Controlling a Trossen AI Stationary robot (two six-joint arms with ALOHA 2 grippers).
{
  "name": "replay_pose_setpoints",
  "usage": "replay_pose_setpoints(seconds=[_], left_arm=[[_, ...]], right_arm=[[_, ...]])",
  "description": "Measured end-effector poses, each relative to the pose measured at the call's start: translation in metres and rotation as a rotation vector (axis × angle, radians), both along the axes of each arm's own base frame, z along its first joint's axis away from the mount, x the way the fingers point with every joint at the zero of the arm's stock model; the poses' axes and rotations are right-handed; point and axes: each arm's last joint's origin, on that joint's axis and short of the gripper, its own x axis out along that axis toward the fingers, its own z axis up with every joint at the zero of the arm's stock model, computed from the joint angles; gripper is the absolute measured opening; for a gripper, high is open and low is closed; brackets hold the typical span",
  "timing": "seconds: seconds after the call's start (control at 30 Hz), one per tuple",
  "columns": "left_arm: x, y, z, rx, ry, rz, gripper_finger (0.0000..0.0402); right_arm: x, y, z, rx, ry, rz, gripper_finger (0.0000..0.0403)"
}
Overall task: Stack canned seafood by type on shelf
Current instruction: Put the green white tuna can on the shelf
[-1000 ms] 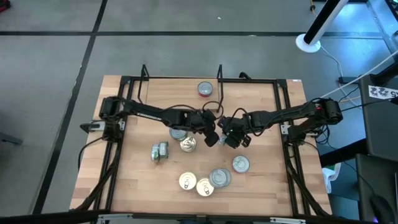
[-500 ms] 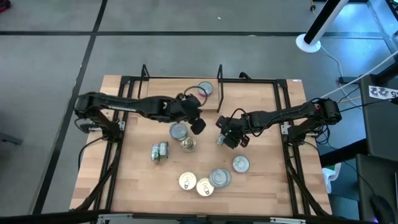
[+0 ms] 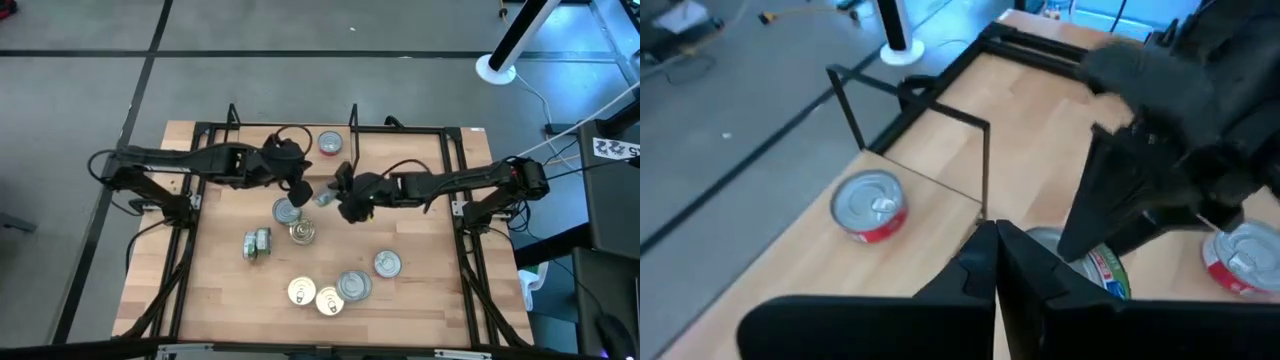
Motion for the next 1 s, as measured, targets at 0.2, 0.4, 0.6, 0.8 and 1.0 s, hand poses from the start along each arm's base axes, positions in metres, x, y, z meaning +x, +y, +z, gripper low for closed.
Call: replay_pose_setpoints(seconds=[0.2, 0.4, 0.6, 0.8, 1.0], left_arm=[[-0.004, 0.005, 0.005, 0.047, 0.013, -0.007, 0.0000], [-0.006, 0.009, 0.004, 0.065, 0.043, -0.003, 0.0000], [-0.008, 0.016, 0.003, 0.085, 0.070, 0.011, 0.0000], [-0.009, 0.021, 0.001, 0.088, 0.095, 0.024, 0.0000], [-0.010, 0.024, 0.001, 0.088, 0.093, 0.034, 0.0000]], right_arm=[[0.016, -0.021, 0.002, -0.001, -0.148, -0.062, 0.0141], [0.036, -0.043, -0.021, -0.019, -0.195, -0.132, 0.0141], [0.053, -0.063, -0.053, -0.060, -0.180, -0.200, 0.0142], [0.063, -0.076, -0.084, -0.088, -0.157, -0.247, 0.0142], [0.069, -0.085, -0.103, -0.105, -0.148, -0.280, 0.0142]])
